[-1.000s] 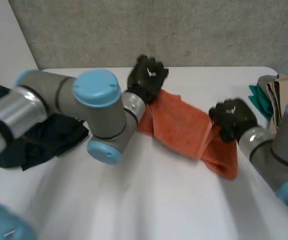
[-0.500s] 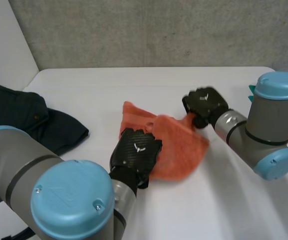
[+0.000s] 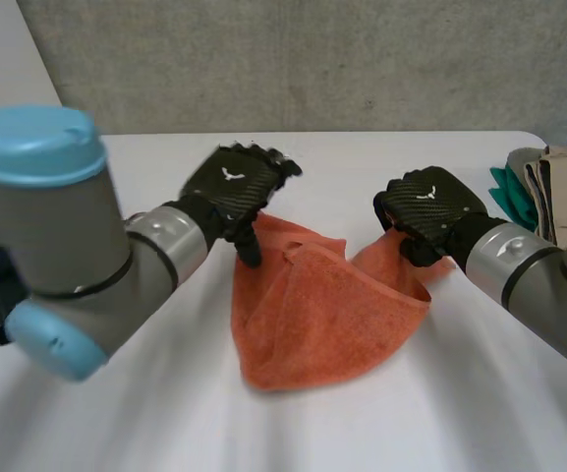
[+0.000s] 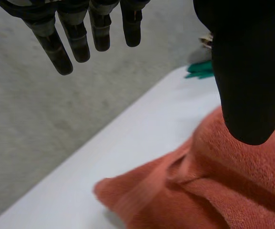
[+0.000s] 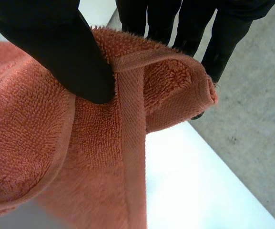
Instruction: Fold the laundry.
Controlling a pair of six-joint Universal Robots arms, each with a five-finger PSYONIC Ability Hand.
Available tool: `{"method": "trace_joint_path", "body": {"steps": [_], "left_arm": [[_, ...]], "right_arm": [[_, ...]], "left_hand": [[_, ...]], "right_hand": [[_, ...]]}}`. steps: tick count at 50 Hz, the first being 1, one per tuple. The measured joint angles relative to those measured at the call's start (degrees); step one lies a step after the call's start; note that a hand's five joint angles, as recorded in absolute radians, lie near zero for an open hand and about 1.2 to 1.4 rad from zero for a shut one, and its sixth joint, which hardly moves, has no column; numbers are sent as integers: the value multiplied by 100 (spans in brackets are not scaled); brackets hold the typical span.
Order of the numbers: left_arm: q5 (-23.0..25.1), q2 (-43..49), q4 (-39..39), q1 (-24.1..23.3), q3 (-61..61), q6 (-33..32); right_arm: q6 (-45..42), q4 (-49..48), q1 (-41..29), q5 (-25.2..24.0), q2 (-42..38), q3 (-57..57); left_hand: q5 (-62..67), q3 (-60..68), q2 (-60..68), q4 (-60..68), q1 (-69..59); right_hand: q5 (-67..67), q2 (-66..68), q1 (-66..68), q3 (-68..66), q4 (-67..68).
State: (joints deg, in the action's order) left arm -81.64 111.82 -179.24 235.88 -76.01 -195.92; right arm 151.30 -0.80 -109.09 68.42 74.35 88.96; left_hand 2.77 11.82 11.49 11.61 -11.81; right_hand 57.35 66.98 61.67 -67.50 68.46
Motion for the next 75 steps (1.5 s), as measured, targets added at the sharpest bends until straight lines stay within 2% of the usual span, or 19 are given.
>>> {"method": "trace_joint_path", "body": {"steps": [3, 9, 12, 13, 17, 22, 24, 28, 29, 30, 32, 35, 41, 47, 55, 57, 62, 67, 75], "left_arm": [[661, 841, 396, 121, 743, -181], [1245, 1823, 965, 57, 1597, -449], [1387, 2192, 1259, 8, 1913, -574], [1395, 2236, 1296, 2, 1956, -594], [1312, 2495, 1495, -24, 2295, -770], [832, 2476, 1176, -33, 2638, -902], [608, 2412, 980, -29, 2732, -937], [-483, 1859, -194, 14, 2904, -1079], [-483, 1859, -194, 14, 2904, -1079], [-864, 1517, -779, 42, 2818, -1120], [-1116, 1174, -1299, 68, 2657, -1146], [-1367, 472, -2197, 104, 2030, -1177], [-1424, -324, -2845, 60, 455, -1199], [-1670, -360, -2870, -126, -1107, -1180], [-2028, 278, -2692, -460, -1855, -1009], [-2064, 408, -2553, -533, -1836, -941], [-2036, 341, -2042, -568, -1652, -808], [-1792, -69, -1474, -291, -1433, -734], [-573, -309, -758, 1016, -1282, -863]], "right_arm": [[1, 2, -3, -117, 257, 166], [-19, 2, -32, -141, 340, 242], [-31, -2, -25, -123, 277, 205], [-33, -2, -23, -120, 264, 195], [-74, -16, 4, -55, 11, -37], [-87, -45, 5, 121, -326, -542], [-59, -69, 5, 220, -416, -748], [357, -410, 18, 871, -641, -1592], [357, -410, 18, 871, -641, -1592], [638, -683, 24, 1163, -677, -1864], [891, -954, 28, 1375, -685, -2043], [1421, -1643, 28, 1697, -675, -2276], [1575, -1854, 8, 1718, -776, -2258], [1087, -957, -39, 1637, -1121, -1976], [268, -262, 18, 1621, -1667, -1133], [131, -335, 55, 1644, -1764, -997], [-62, -503, 168, 1718, -1800, -864], [-109, -562, 302, 1735, -1662, -843], [-113, -554, 383, 1643, -1561, -798]], "left_hand": [[0, 0, 0, 0, 0], [83, 126, 155, 134, -146], [1193, 1253, 1329, 1296, -1424], [1193, 1253, 1329, 1296, -1424], [4595, 4685, 4739, 4749, -5046], [5320, 5609, 5644, 5693, -5421], [5320, 5614, 5651, 5701, -5421], [5320, 5616, 5662, 5702, -5421], [5320, 5616, 5662, 5702, -5421], [5320, 5616, 5674, 5703, -5421], [5320, 5616, 5676, 5703, -5421], [5320, 5627, 5676, 5703, -5421], [5320, 5643, 5677, 5704, -5421], [5320, 5653, 5677, 5706, -5421], [5242, 5502, 5531, 5598, -5319], [3716, 3843, 3793, 3843, -3622], [1458, 1627, 1653, 1599, -1423], [854, 1026, 1052, 999, -1030], [640, 802, 829, 802, -901]], "right_hand": [[0, 0, 0, 0, 0], [0, 0, 0, 0, 1], [0, 0, 0, 0, 1], [0, 0, 0, 0, 1], [0, 0, 0, 0, 1], [0, 0, 0, 0, 3], [0, 0, 0, 0, 5], [0, 0, 0, 0, 16], [0, 0, 0, 0, 16], [0, 0, 0, -12, 16], [0, 0, 0, -27, 16], [0, 0, 0, -27, 17], [23, 0, 0, -27, 17], [23, 0, 0, -27, 17], [22, 0, 0, -27, 17], [23, 0, 0, -27, 17], [23, 0, 0, -27, 17], [23, 0, 0, -27, 17], [23, 0, 0, -27, 17]]}}
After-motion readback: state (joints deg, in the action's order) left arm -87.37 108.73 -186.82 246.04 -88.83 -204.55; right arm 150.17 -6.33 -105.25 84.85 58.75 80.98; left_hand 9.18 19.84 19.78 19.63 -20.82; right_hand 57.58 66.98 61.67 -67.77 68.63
